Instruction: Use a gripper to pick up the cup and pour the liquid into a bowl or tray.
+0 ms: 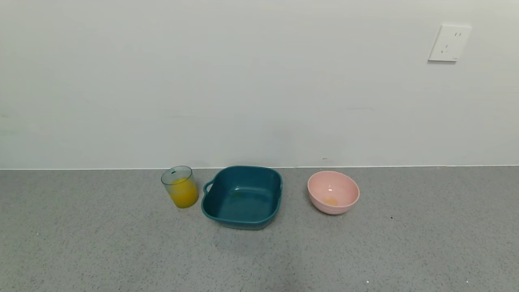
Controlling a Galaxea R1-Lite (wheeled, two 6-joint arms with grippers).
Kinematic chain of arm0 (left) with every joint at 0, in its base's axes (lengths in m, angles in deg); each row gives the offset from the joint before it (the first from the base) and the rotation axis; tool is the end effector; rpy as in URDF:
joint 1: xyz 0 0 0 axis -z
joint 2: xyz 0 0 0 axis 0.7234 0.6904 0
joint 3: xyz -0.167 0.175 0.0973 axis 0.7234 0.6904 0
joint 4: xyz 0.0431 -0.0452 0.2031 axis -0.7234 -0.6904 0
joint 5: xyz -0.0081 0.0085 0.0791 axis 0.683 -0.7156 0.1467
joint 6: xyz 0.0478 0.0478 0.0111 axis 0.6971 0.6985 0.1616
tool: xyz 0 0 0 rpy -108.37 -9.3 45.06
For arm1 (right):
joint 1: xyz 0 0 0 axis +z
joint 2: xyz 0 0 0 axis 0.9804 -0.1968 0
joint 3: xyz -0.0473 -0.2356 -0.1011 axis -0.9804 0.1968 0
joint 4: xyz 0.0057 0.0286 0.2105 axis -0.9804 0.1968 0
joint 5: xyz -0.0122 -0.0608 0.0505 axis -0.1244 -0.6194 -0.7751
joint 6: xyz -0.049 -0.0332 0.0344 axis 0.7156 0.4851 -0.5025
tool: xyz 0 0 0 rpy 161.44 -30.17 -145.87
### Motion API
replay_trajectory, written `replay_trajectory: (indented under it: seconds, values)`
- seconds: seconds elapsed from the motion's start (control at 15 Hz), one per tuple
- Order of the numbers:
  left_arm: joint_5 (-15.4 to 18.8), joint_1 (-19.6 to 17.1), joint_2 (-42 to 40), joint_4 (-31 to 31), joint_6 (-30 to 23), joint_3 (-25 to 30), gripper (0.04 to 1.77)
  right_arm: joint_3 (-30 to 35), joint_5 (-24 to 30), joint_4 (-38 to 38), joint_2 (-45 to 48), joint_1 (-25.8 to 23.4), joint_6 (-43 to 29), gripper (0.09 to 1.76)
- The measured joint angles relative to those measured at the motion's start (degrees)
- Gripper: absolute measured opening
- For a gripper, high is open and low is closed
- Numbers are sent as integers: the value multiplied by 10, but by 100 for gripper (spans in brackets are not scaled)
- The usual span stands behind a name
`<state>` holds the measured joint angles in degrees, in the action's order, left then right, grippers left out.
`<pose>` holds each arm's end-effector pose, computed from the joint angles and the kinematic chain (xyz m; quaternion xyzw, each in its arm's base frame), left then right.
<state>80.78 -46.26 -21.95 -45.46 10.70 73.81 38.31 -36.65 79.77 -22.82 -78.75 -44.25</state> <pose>0.0860 -0.0004 0.0790 0.0077 -0.0098 -0.0022 0.9999 0.0861 0.0007 0.0759 -0.0053 0.0007 0.0049 1.0000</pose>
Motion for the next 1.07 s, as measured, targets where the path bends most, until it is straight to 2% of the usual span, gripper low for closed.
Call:
replay_trajectory:
  seconds: [0.53, 0.8, 1.07]
  values:
    - [11, 0, 0, -7, 25, -2, 172, 0, 0, 0, 0, 0, 0, 171]
    - [25, 0, 10, -18, 23, -36, 172, 0, 0, 0, 0, 0, 0, 171]
    - [33, 3, 74, -16, 23, -71, 172, 0, 0, 0, 0, 0, 0, 171]
